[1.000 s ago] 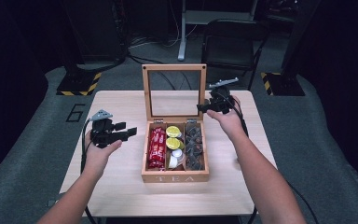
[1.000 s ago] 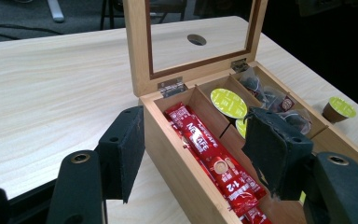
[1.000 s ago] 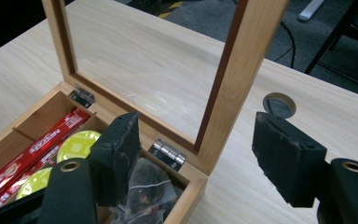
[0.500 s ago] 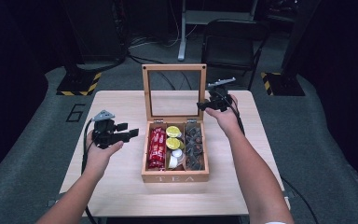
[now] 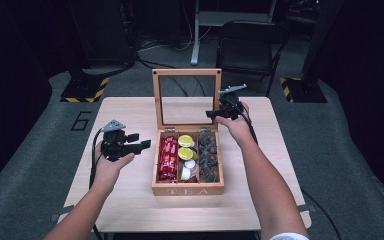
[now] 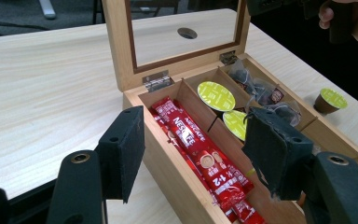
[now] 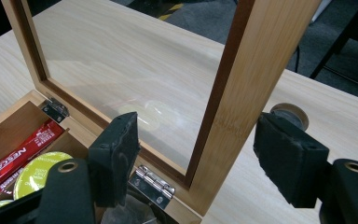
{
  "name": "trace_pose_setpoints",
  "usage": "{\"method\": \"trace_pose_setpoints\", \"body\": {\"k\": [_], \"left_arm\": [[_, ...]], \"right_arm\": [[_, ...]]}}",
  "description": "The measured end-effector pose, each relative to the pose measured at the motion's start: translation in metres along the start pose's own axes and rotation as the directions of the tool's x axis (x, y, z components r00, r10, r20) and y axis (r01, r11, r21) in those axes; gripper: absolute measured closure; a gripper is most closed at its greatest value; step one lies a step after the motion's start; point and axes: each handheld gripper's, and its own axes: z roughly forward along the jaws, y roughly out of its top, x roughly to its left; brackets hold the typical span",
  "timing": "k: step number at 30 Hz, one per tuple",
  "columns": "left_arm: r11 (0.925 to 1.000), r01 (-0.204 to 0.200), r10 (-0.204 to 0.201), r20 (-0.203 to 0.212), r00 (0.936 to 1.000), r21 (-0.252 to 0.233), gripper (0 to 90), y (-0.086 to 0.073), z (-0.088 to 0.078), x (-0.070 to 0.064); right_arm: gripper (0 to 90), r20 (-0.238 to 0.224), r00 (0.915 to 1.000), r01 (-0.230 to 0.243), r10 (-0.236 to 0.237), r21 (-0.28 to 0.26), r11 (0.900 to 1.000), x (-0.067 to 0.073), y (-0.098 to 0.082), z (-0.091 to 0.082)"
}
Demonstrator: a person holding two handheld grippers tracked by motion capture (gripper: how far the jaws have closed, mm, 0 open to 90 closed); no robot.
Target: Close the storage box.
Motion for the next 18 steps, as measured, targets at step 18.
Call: {"method": "trace_pose_setpoints", "body": {"k": [18], "left_arm": [[0.9993,0.033,-0.034,-0.041,0.9986,-0.020,38.0,-0.004,-0.021,0.014]], "right_arm": [[40.6,0.011,0.9999,-0.004,0.004,0.006,1.000,-0.004,0.009,0.005]]}}
